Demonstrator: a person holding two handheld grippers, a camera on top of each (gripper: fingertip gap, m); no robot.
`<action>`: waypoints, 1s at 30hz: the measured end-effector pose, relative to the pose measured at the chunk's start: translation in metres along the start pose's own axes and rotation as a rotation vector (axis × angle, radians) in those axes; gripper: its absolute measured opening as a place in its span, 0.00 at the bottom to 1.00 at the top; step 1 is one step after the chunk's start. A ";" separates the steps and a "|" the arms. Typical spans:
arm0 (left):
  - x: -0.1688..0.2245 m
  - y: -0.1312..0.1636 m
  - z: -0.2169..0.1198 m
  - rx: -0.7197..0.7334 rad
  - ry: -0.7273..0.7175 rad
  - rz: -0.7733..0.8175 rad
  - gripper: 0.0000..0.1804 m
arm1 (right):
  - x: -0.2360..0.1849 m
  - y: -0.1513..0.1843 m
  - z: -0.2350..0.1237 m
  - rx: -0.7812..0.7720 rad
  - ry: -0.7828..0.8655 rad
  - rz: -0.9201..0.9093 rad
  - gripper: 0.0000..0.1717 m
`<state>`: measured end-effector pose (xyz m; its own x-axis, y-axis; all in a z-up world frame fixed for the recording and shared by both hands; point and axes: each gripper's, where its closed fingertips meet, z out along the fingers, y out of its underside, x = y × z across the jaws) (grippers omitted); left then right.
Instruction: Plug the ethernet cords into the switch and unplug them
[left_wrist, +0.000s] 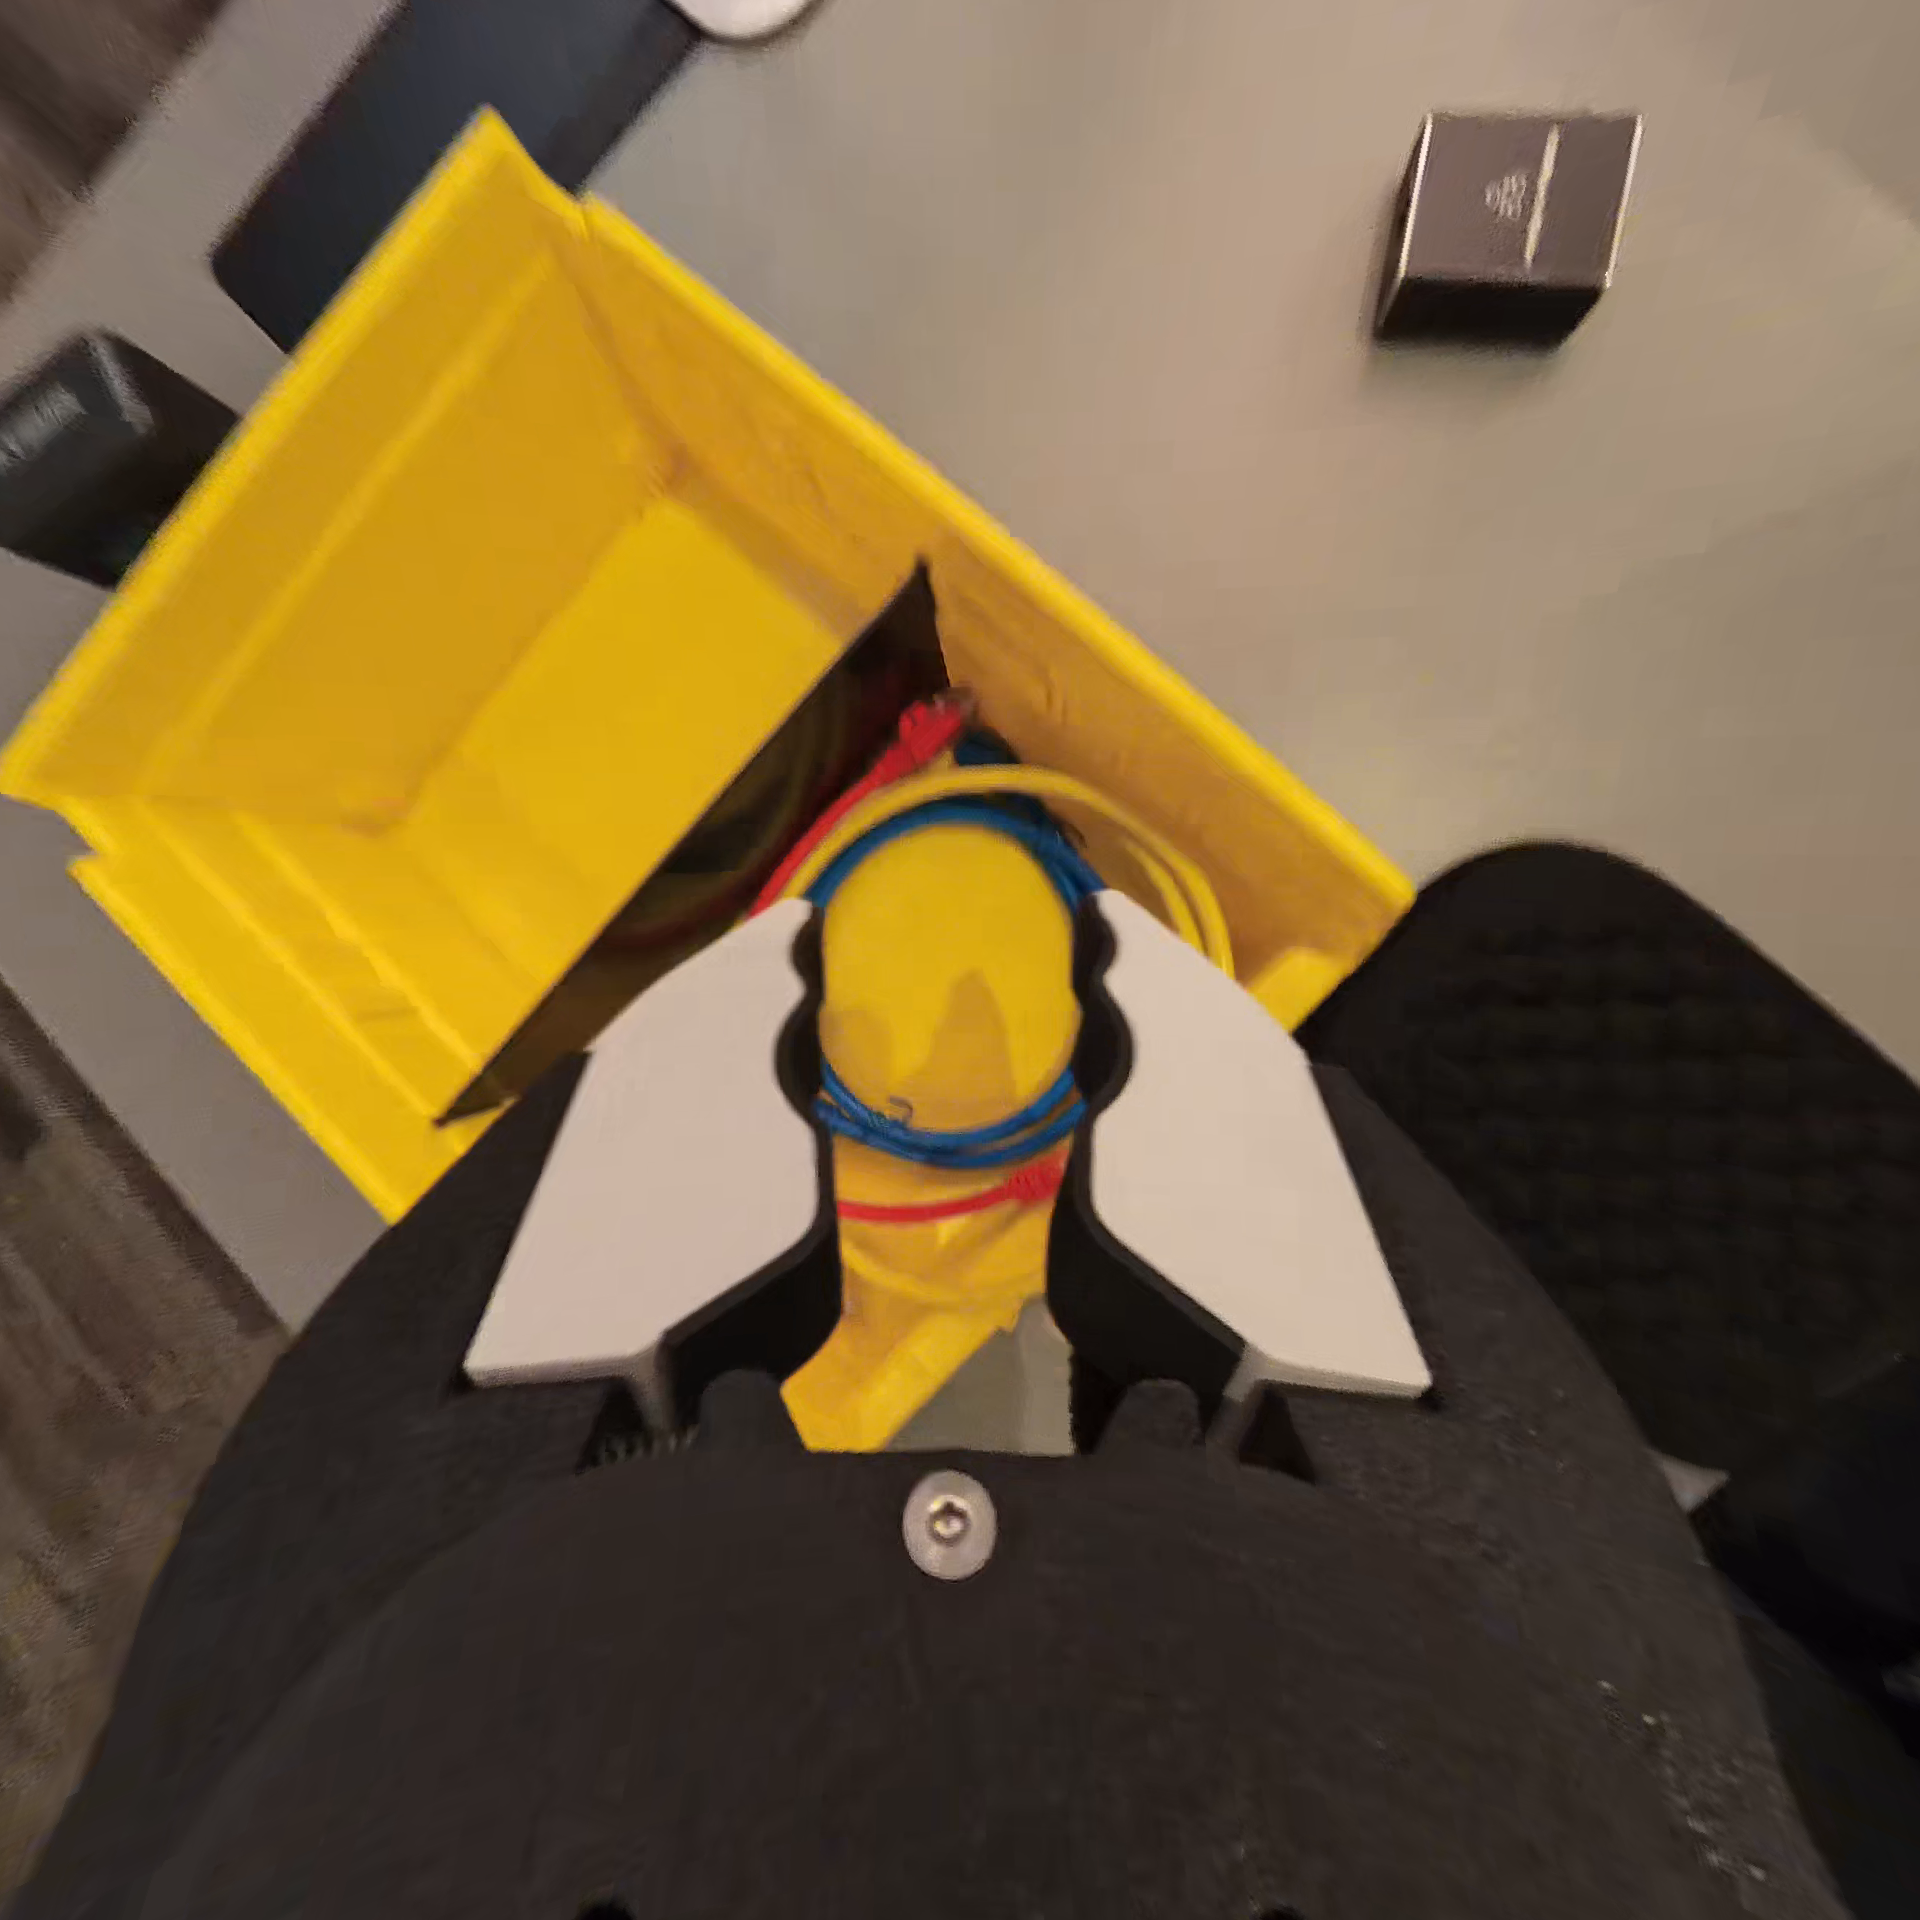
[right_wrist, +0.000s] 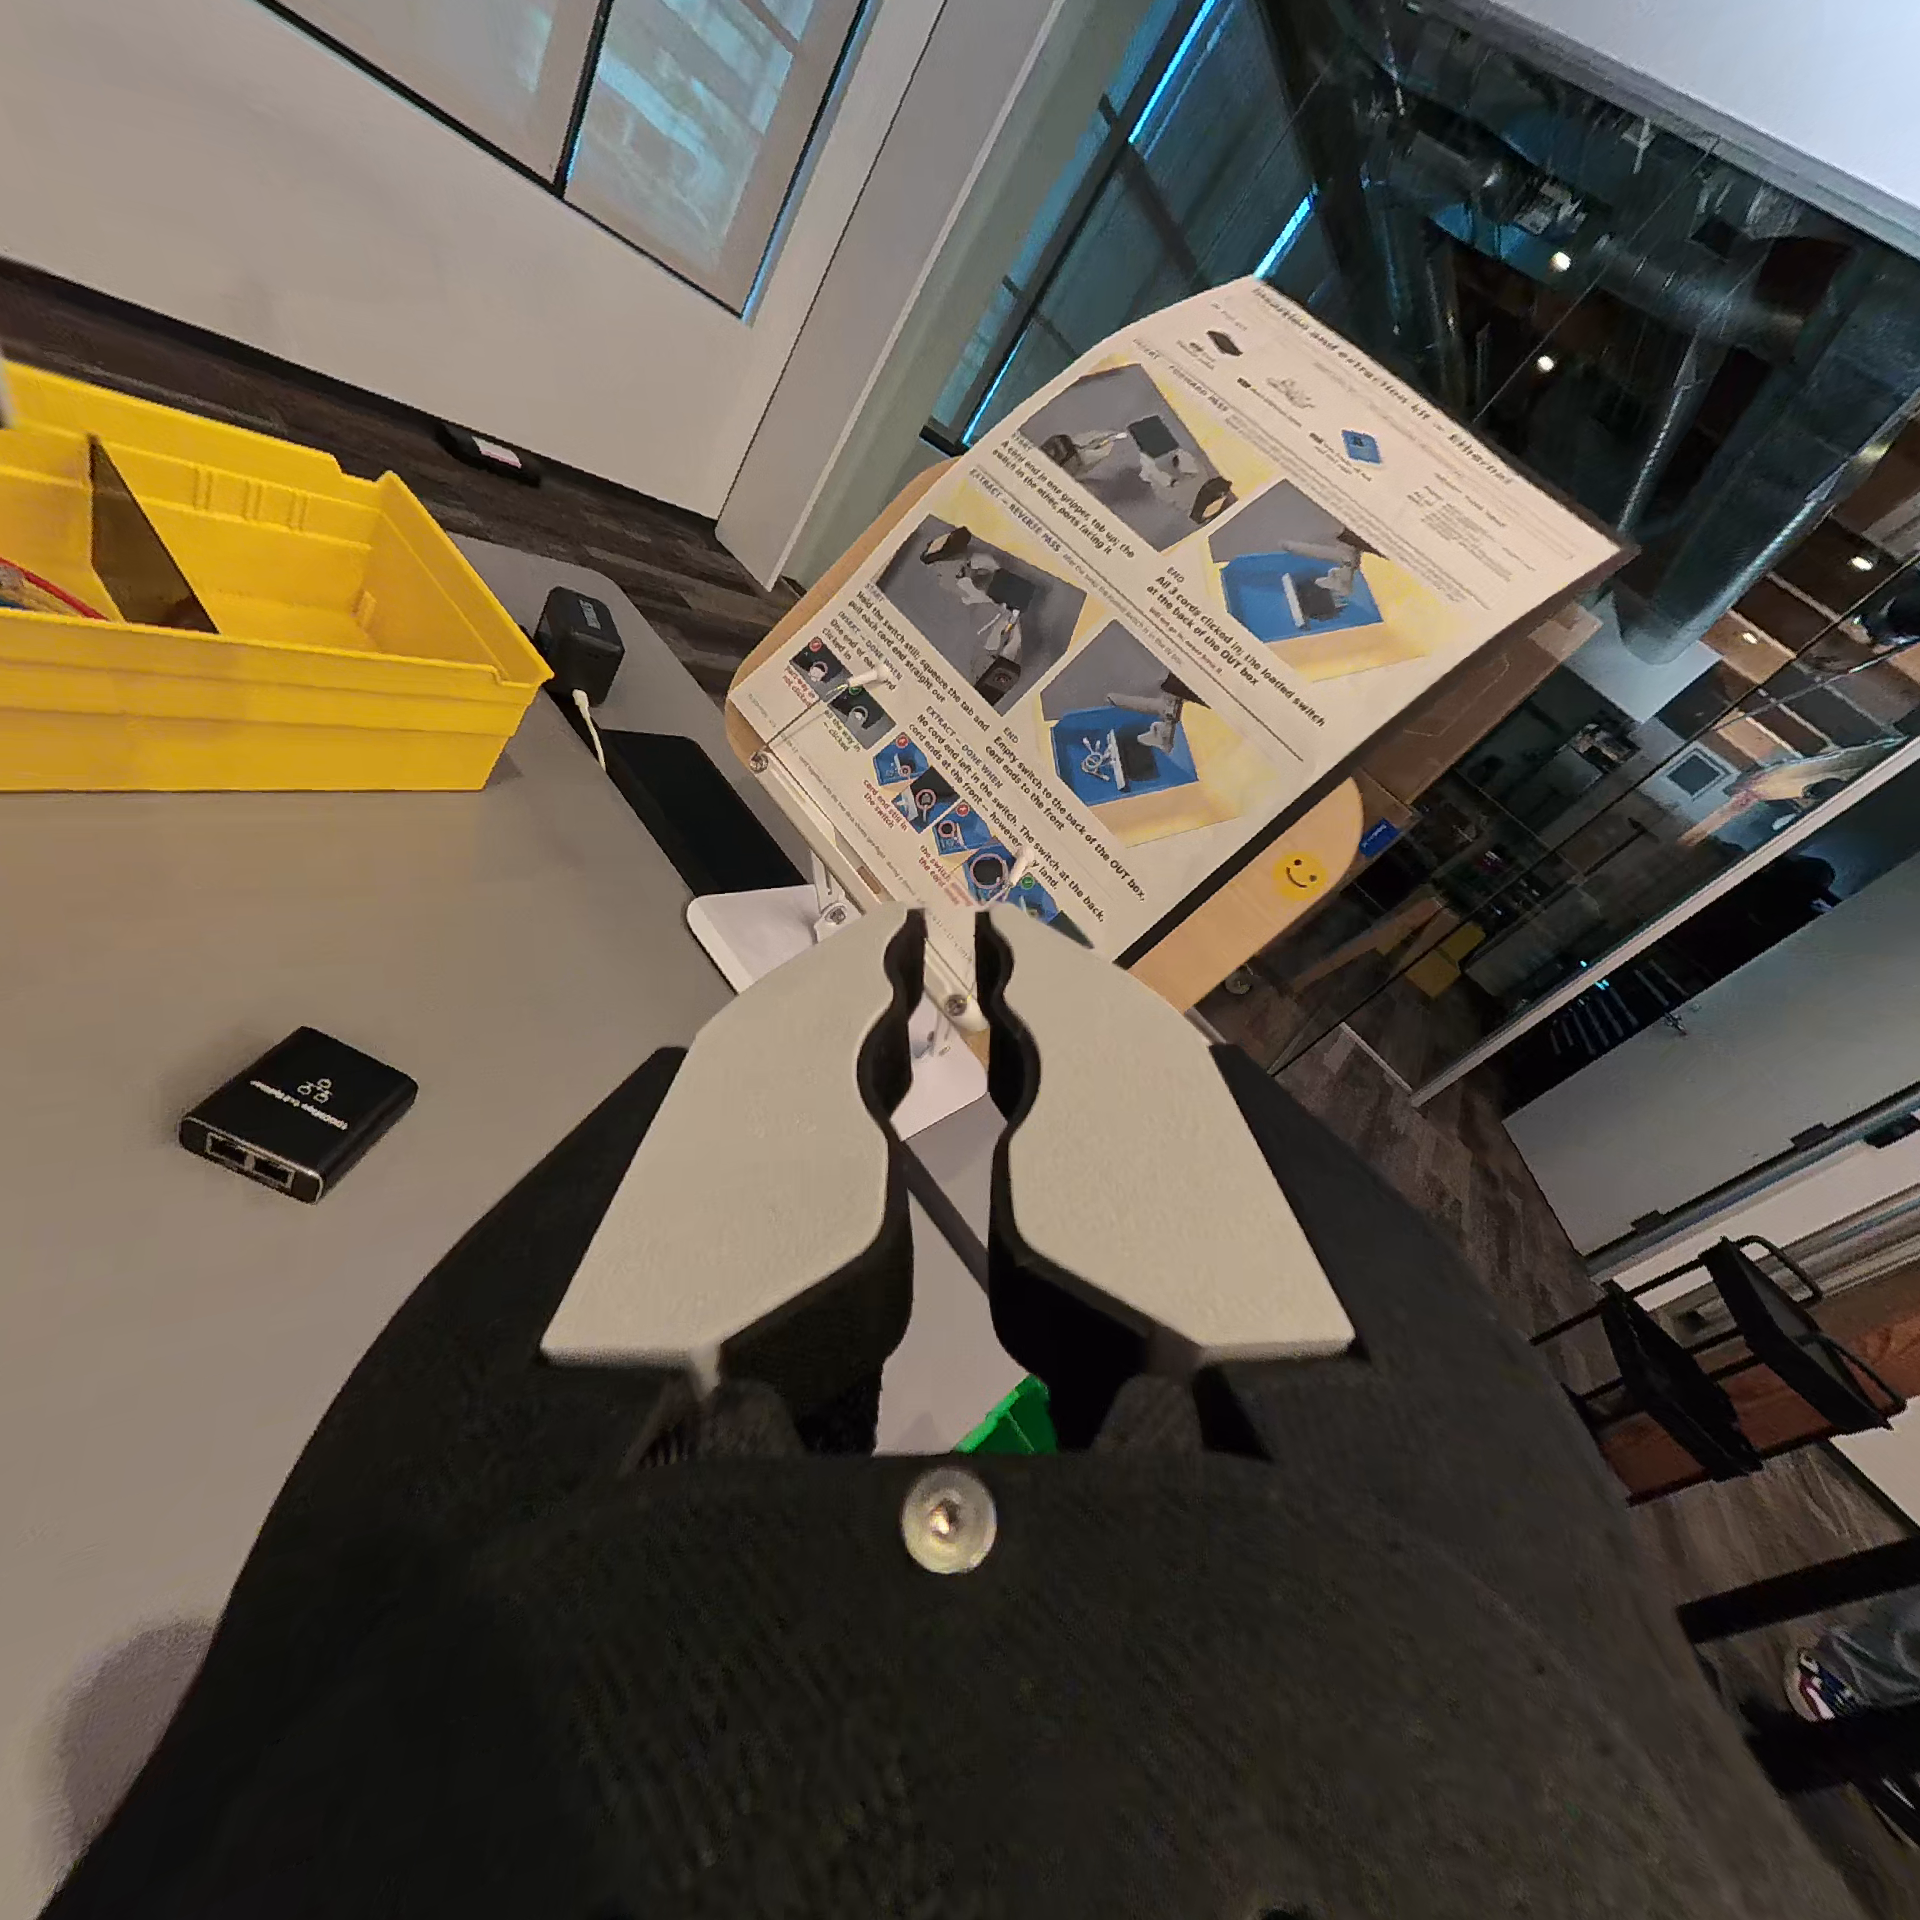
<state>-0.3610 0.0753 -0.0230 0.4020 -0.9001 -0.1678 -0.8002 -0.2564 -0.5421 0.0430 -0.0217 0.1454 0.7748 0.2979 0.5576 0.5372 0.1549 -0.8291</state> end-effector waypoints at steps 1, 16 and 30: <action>0.001 0.013 0.000 -0.014 0.044 -0.012 0.21 | -0.002 0.002 0.003 -0.011 -0.005 -0.003 0.06; 0.065 0.077 0.042 -0.321 0.389 0.196 0.17 | -0.022 0.019 0.024 -0.115 -0.062 -0.043 0.07; 0.064 0.077 0.031 -0.337 0.484 0.120 0.03 | -0.027 0.023 0.029 -0.145 -0.075 -0.066 0.07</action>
<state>-0.3834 0.0088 -0.1010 0.1155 -0.9674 0.2252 -0.9562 -0.1696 -0.2384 0.0252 0.0014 0.1101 0.7120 0.3622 0.6015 0.6328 0.0402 -0.7733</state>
